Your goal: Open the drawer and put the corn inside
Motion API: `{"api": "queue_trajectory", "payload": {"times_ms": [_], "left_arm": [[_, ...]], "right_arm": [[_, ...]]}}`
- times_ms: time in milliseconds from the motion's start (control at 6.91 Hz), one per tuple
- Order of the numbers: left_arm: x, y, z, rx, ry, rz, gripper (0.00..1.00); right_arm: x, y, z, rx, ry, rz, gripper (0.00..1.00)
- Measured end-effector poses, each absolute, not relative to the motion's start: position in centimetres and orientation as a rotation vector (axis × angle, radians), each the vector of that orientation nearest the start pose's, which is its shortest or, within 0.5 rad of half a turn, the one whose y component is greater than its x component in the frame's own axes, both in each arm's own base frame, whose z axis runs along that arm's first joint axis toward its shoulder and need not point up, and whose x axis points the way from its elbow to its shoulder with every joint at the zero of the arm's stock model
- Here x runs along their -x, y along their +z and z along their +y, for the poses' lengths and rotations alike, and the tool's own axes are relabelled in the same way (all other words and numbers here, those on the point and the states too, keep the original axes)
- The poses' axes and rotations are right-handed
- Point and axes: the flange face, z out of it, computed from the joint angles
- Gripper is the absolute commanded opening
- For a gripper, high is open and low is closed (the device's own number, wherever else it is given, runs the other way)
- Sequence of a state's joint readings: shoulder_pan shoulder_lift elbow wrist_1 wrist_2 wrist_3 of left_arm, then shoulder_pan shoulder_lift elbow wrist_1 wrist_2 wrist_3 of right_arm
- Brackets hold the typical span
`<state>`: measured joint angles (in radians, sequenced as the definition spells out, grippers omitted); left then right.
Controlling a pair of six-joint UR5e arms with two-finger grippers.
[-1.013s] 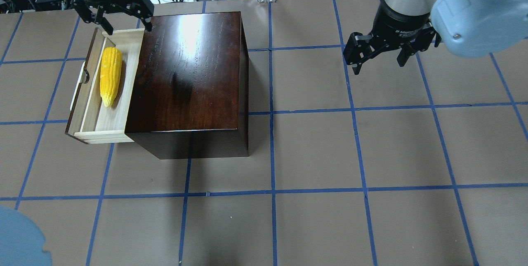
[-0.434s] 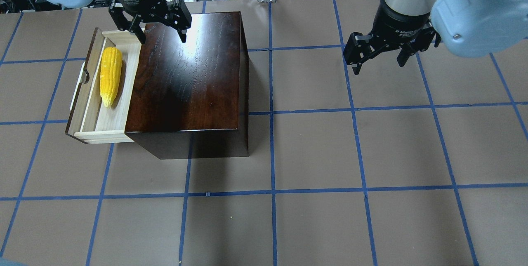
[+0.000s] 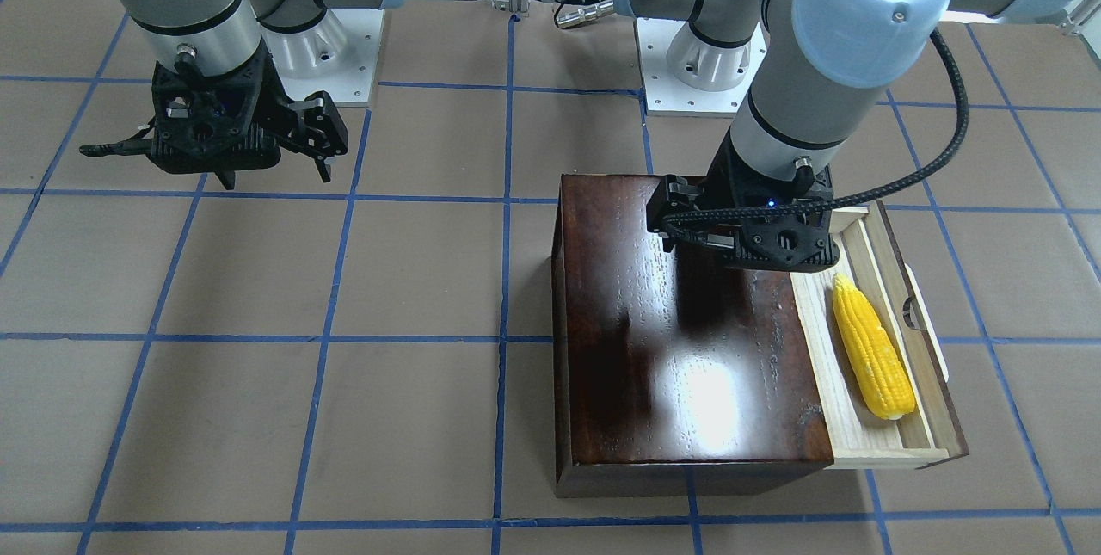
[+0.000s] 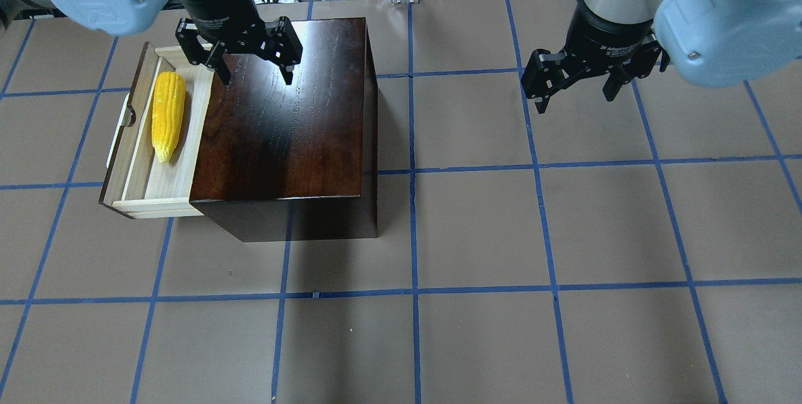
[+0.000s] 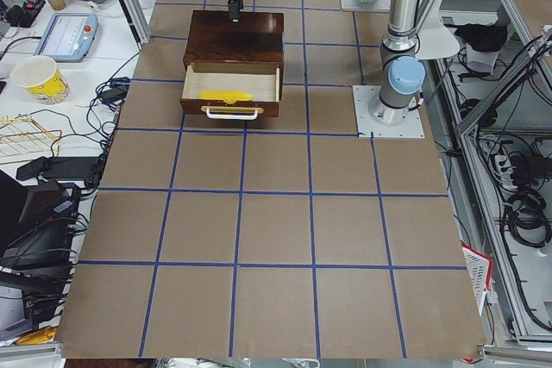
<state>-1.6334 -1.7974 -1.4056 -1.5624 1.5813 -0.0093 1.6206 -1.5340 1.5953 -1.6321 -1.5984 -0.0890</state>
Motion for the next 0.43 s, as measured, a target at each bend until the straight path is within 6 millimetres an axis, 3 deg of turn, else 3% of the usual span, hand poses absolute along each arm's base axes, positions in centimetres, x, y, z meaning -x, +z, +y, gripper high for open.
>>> {"api": "queue_trajectory", "payload": {"times_ms": [434], "left_arm": [[16.86,44.35,-56.89,-0.094,0.083,3.125,1.0]], "right_arm": [[-15.57,46.36,-49.97,0.22,0.001,3.162,1.0]]}}
